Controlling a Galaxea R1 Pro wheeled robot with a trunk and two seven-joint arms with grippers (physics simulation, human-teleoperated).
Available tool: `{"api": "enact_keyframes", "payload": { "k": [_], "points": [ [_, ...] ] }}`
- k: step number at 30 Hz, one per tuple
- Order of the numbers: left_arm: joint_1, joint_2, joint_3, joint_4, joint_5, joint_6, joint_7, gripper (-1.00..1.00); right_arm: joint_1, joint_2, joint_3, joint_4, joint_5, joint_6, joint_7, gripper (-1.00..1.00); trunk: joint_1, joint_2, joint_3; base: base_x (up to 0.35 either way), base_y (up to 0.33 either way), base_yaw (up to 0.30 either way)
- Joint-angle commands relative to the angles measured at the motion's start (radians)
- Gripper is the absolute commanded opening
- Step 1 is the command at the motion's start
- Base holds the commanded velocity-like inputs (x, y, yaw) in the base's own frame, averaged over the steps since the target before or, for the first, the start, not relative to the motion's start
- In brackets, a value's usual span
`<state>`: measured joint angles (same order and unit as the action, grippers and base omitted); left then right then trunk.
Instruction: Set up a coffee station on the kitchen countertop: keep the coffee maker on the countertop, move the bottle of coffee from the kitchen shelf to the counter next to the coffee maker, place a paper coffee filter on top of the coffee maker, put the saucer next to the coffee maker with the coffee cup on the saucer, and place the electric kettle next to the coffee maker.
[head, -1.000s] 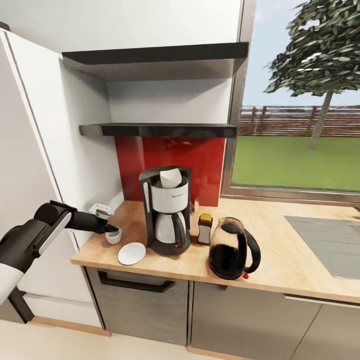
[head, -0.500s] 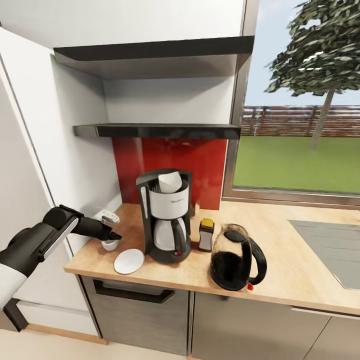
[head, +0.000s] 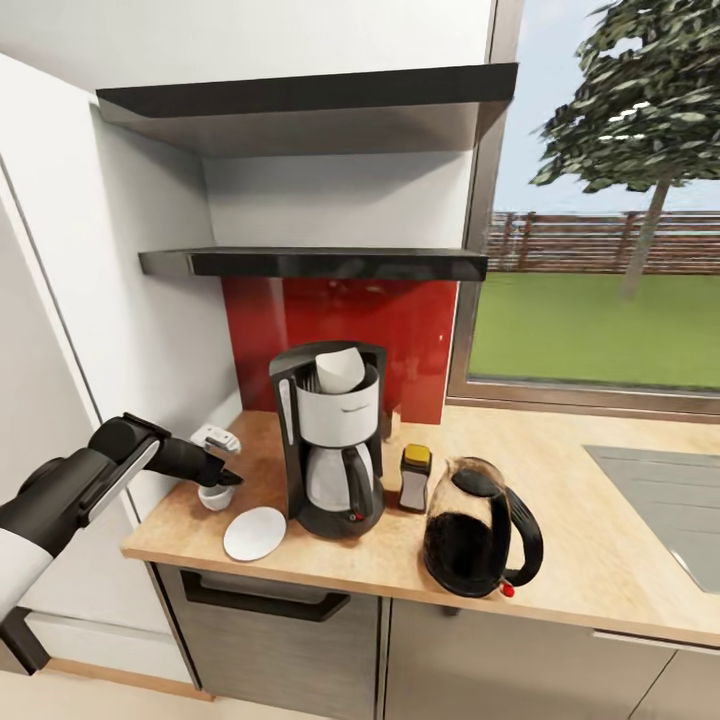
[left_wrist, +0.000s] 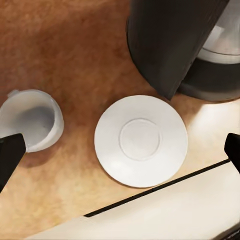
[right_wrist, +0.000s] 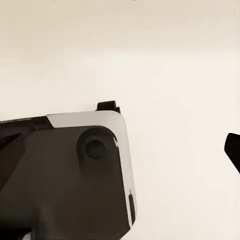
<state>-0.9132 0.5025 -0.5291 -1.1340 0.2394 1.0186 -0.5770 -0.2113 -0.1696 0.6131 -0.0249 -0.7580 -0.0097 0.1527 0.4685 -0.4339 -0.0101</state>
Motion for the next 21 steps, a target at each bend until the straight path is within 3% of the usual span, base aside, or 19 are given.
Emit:
{"api": "enact_keyframes", "payload": {
  "k": [1,5,11,21],
  "points": [
    [-0.001,0.003,-0.002,0.0,0.003,0.004,0.0,1.0,0.0,0.0,0.008,0.0,-0.011,-0.001,0.004,1.0,0.001,-0.001,-0.001,0.168,0.136,0.0],
    [0.0,0.006,-0.003,0.0,-0.001,0.003,0.0,1.0,0.003,-0.001,0.008,0.001,-0.011,-0.001,0.004,1.0,0.001,-0.001,-0.001,0.137,0.108,0.0],
    [0.002,0.004,-0.005,0.0,-0.05,0.004,0.0,1.0,0.02,-0.001,0.008,0.001,-0.011,-0.001,0.004,1.0,0.001,-0.001,-0.001,0.018,0.014,0.0],
    [0.001,0.003,-0.008,0.0,-0.055,0.003,0.0,1.0,0.023,-0.001,0.008,0.001,-0.011,-0.001,0.004,1.0,0.001,-0.001,-0.001,0.158,0.139,0.0]
  ]
}}
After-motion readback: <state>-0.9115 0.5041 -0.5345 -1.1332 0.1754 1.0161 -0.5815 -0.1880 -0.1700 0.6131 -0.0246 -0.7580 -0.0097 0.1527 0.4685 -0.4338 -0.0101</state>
